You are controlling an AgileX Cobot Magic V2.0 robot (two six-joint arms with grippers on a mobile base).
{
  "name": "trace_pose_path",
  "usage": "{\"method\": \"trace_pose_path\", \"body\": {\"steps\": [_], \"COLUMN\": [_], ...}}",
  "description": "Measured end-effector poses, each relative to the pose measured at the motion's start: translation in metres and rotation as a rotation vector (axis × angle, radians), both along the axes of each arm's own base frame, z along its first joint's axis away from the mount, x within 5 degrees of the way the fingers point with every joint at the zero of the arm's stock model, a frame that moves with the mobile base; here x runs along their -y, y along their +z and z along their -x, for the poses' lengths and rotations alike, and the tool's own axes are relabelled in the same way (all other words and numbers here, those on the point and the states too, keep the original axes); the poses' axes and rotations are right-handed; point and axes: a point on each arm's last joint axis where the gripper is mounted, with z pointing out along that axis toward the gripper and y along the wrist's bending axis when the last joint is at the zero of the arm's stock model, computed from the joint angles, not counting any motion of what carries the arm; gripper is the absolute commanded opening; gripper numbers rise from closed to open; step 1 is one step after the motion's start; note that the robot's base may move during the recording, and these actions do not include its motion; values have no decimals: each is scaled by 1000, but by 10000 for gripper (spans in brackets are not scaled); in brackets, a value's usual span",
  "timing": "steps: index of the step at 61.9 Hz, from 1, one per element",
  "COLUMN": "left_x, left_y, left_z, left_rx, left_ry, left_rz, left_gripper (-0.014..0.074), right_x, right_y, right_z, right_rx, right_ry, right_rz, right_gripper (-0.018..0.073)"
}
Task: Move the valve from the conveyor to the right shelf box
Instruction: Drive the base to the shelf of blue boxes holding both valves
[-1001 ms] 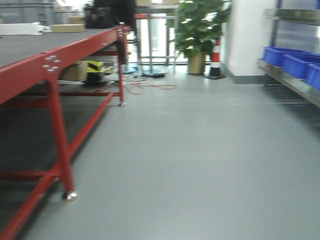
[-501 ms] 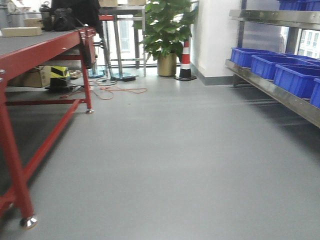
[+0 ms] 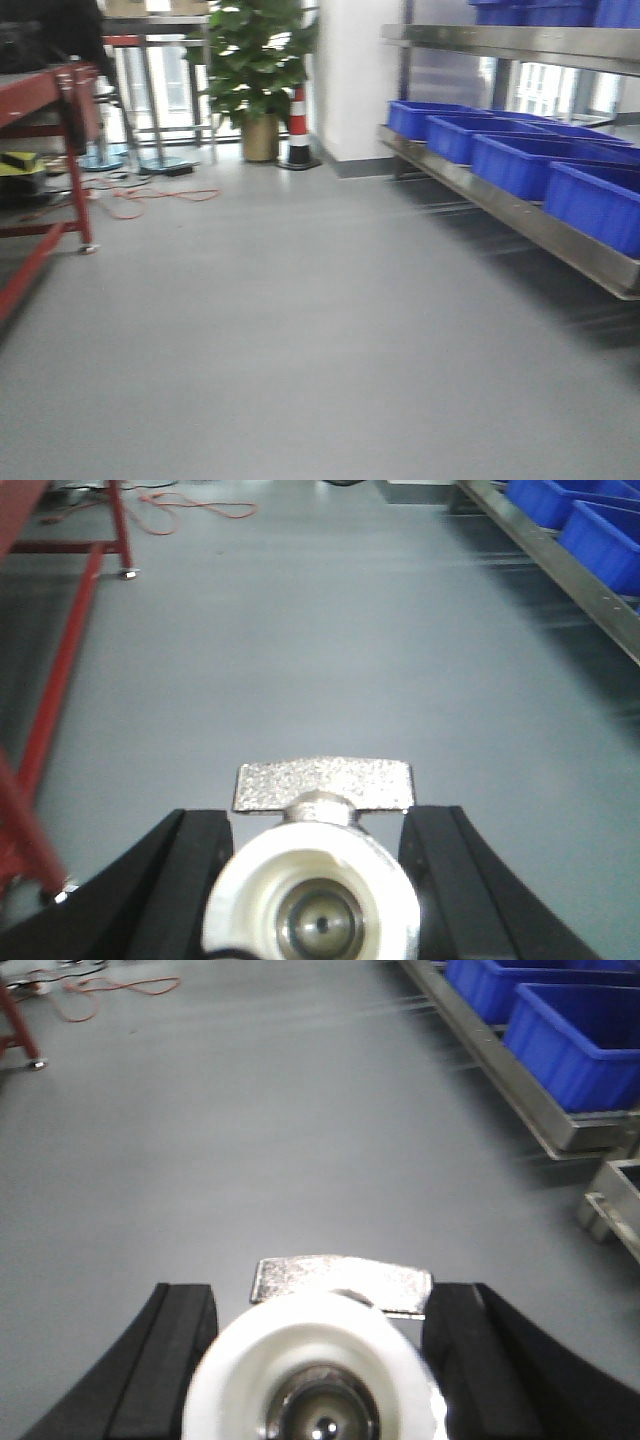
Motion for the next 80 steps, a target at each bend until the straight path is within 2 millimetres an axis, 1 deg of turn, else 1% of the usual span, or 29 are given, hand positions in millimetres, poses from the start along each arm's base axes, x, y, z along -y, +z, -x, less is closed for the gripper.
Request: {"method": "trace_pose_path", "body": {"steps": [80], "left_x": [0], "left_y": [0], "left_z": [0], "left_rx": [0], "left_ry": [0], "left_rz": [0], "left_gripper": [-111], "right_x": [0], "right_y": [0], "right_z": [0], "right_rx": [0], "right_ry": [0], "right_rz": [0], "right_gripper": [-167]}}
